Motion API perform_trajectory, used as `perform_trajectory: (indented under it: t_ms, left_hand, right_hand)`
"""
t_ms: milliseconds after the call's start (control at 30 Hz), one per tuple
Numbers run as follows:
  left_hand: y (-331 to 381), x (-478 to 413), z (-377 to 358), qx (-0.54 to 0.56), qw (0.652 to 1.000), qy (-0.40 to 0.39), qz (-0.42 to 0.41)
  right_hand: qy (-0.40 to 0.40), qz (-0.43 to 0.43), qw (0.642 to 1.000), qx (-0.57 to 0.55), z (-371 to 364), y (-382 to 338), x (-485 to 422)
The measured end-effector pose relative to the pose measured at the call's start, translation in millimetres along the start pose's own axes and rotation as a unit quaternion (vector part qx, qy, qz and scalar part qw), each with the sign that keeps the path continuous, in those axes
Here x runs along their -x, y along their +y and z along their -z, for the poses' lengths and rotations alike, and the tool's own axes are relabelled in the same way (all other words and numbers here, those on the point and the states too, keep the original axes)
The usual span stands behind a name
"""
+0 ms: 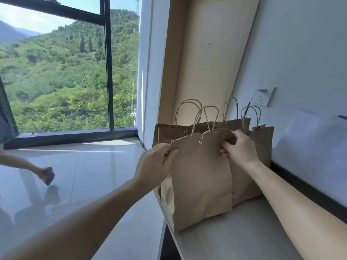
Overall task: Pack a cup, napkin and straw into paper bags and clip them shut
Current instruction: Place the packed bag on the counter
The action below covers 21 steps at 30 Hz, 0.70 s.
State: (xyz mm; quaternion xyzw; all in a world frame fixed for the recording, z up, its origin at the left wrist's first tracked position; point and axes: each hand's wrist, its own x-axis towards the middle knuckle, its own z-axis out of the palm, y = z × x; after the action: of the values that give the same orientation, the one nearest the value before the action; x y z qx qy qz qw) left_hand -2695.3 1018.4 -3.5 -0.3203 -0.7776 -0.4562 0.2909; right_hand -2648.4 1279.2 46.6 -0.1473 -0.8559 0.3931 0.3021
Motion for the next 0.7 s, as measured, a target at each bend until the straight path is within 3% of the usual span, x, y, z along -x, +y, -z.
perform_trajectory:
  t_ms: [267,400,533,700]
  left_hand:
    - [5,-2,4,-0.008,0.996,0.057,-0.073]
    - [-2,18,-1,-0.003,0.994,0.034,-0.100]
    - [3,19,-6,0.041,0.999,0.005,0.016]
    - [5,19,-8,0.119,0.979,-0.080,0.144]
  right_hand:
    - [0.066,0.038,0.997,-0.024,-2,-4,0]
    - [0.038,0.034,0.999,0.006,-3,7,8]
    - [0.002,0.038,0.999,0.038,5,6,9]
    - [-0.080,-0.031,0.992,-0.088,14,0,9]
